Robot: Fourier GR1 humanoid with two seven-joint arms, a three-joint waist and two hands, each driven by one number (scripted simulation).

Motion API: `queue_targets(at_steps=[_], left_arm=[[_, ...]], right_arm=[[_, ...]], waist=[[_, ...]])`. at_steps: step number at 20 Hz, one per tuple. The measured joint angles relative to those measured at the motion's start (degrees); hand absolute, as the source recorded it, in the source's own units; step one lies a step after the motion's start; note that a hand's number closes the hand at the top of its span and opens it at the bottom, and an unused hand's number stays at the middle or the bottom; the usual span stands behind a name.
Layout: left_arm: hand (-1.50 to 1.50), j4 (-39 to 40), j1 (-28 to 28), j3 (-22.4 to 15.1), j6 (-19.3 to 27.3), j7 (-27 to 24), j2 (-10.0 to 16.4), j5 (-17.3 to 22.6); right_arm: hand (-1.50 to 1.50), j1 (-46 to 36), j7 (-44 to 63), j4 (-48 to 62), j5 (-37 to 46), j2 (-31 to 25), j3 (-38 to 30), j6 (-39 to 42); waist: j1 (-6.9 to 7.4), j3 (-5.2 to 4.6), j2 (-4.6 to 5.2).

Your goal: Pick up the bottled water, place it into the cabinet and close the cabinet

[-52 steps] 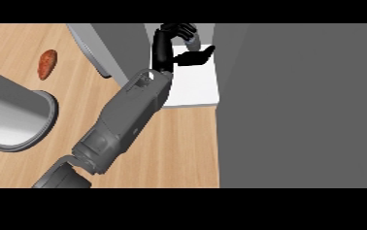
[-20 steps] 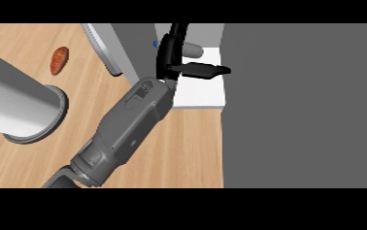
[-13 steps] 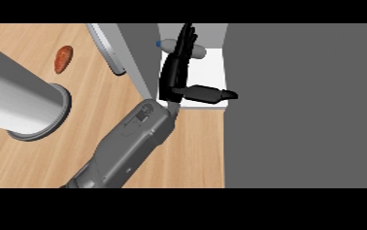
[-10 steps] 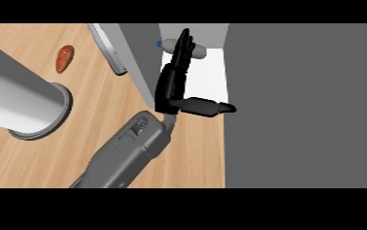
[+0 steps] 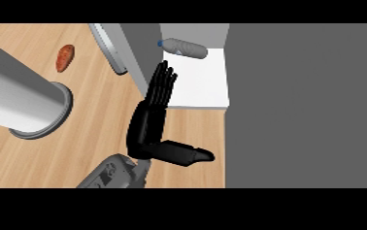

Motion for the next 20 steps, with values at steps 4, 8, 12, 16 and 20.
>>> queue_targets(at_steps=[4, 8, 12, 16, 20], left_arm=[[-1.5, -6.61, 6.45, -1.06, 0.59, -0.19, 2.97, -0.64], [-1.5, -12.01, 11.66, -0.86, -0.05, -0.69, 6.25, -0.78], [-1.5, -16.42, 16.25, -0.84, -0.04, -1.36, 8.55, -1.03], [-1.5, -18.81, 19.56, 0.67, -1.24, -2.1, 11.02, -0.38], [-1.5, -21.59, 23.59, 1.65, -2.6, -3.45, 13.13, 0.35]], right_arm=[[1.5, -0.34, 1.34, -0.18, 0.59, -2.15, 4.03, 2.59], [1.5, -0.15, 3.26, -0.35, 1.53, -2.94, 9.38, 4.11], [1.5, -0.11, 5.77, -0.92, 2.72, -3.18, 15.41, 4.05], [1.5, -1.11, 7.9, -1.56, 5.49, -2.7, 21.78, 3.48], [1.5, -3.04, 10.92, -3.15, 11.23, -0.87, 28.55, 1.06]], waist=[[-0.16, -0.02, 0.06], [-0.51, -0.03, 0.09], [-0.58, -0.08, 0.11], [-0.89, -0.14, 0.05], [-0.76, -0.2, -0.03]])
